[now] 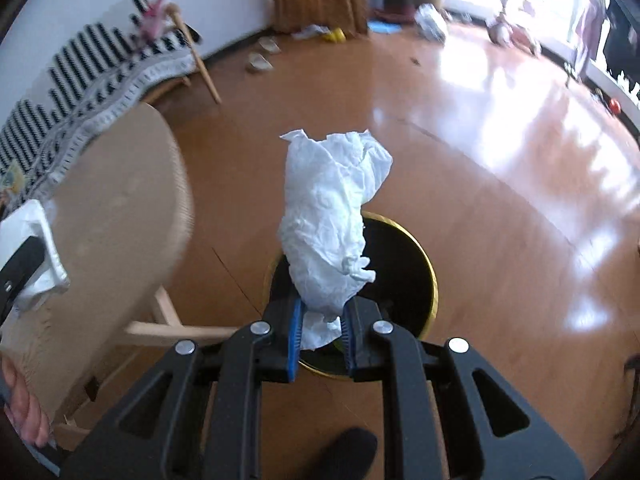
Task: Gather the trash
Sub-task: 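Carry the paper ball and tissue to the bin and open both tools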
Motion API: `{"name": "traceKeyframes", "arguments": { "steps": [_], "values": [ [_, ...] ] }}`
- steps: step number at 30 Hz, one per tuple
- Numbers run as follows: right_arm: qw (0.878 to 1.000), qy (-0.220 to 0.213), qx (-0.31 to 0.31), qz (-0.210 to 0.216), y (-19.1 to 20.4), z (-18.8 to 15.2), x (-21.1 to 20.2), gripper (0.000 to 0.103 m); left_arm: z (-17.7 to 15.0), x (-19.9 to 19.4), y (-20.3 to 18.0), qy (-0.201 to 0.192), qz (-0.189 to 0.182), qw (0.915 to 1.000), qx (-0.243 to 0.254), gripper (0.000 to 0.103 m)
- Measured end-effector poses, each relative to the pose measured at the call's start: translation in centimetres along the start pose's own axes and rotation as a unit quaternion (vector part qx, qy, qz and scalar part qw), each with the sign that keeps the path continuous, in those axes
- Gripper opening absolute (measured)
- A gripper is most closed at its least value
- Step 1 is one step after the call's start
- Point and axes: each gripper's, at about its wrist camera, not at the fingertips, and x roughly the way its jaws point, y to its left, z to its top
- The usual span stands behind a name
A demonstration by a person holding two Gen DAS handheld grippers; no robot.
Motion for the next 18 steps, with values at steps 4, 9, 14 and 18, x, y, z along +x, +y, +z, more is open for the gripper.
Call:
{"name": "traceKeyframes", "arguments": {
  "steps": [4,9,14,18],
  "values": [
    [0.999,0.030,0.019,-0.001,-2.0,-0.1,1.8,0.017,-0.4,1.9,-2.7,0.013,-0.017,0.9996,0.021,0.064],
    [0.999,0.035,0.027,0.003,-2.5,0.0,2.3,0.017,-0.3,3.9,-3.6,0.025,-0.023,0.9991,0.025,0.064],
    [0.999,0.039,0.031,0.008,-2.3,0.4,2.9,0.017,-0.1,5.1,-3.0,0.032,-0.021,0.9991,0.021,0.064],
    [0.998,0.044,0.033,0.012,-2.4,0.4,3.1,0.029,-0.1,5.7,-2.8,0.035,-0.020,0.9990,0.017,0.064]
  ]
}}
